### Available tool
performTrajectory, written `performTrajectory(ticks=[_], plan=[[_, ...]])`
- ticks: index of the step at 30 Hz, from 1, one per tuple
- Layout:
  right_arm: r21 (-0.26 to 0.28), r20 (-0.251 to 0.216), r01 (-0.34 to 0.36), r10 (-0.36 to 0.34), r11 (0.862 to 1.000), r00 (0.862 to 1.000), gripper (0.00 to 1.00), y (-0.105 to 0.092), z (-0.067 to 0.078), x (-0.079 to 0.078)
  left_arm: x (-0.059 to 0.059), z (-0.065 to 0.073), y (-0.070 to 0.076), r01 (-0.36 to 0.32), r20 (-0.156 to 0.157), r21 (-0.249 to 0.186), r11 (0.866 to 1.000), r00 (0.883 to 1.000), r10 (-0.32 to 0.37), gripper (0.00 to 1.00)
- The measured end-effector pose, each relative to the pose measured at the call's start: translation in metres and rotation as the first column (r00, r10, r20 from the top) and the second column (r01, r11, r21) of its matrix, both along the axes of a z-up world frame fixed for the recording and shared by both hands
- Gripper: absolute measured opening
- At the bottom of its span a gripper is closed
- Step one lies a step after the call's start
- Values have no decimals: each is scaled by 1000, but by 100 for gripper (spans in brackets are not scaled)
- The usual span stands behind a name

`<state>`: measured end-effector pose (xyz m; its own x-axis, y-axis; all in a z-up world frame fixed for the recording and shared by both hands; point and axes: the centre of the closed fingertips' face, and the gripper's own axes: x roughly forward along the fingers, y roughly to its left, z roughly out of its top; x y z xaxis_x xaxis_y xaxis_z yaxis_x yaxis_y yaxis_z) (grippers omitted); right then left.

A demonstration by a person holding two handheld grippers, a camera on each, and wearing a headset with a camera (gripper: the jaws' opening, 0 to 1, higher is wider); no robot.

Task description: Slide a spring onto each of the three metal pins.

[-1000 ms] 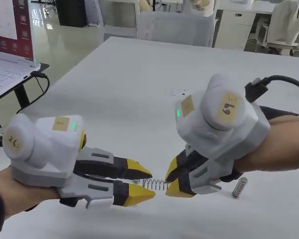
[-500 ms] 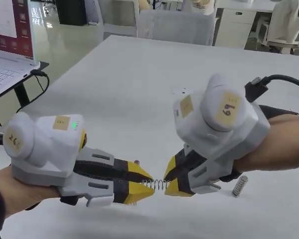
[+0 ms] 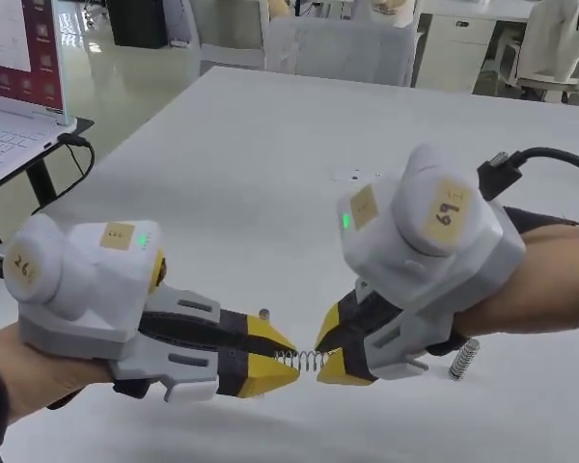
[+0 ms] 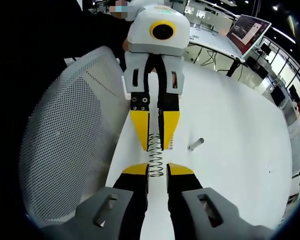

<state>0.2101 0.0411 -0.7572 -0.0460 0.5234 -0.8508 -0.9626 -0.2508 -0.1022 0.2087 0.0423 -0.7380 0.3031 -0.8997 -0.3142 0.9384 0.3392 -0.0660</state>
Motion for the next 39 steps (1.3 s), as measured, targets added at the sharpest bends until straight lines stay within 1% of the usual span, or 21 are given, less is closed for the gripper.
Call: performTrajectory(ticks=[4,8,15,17,20,25,30,33,39], plan=[[0,-17,9,-9,1000,1000,13,-2,-5,0,0,3,0,1,5,-6,1000,1000,-1,2],[3,-28,17,-17,1000,999,13,-4,-9,0,0,9,-1,0,13,-23,1000,1000,0,2],[19,-39,26,-25,999,999,10,-3,-10,-1,-2,14,-4,9,22,-37,999,1000,-8,2],[24,-33,26,-25,999,999,10,-2,-10,-1,-2,14,-4,7,23,-38,999,1000,-6,2],[28,-36,31,-30,999,999,9,-2,-8,-1,-2,14,-4,7,22,-38,999,1000,-6,2],[38,-33,33,-32,999,999,9,-2,-2,-2,-2,10,-4,7,19,-25,1000,1000,-6,2],[53,-44,35,-32,998,999,9,0,6,-4,-2,7,-4,12,22,-11,1000,1000,-12,2],[52,-46,30,-27,998,999,9,1,8,-5,-2,6,-4,14,23,-6,1000,1000,-14,2],[60,-64,22,-18,998,998,9,5,14,-10,-3,2,-5,28,29,17,999,999,-28,2]])
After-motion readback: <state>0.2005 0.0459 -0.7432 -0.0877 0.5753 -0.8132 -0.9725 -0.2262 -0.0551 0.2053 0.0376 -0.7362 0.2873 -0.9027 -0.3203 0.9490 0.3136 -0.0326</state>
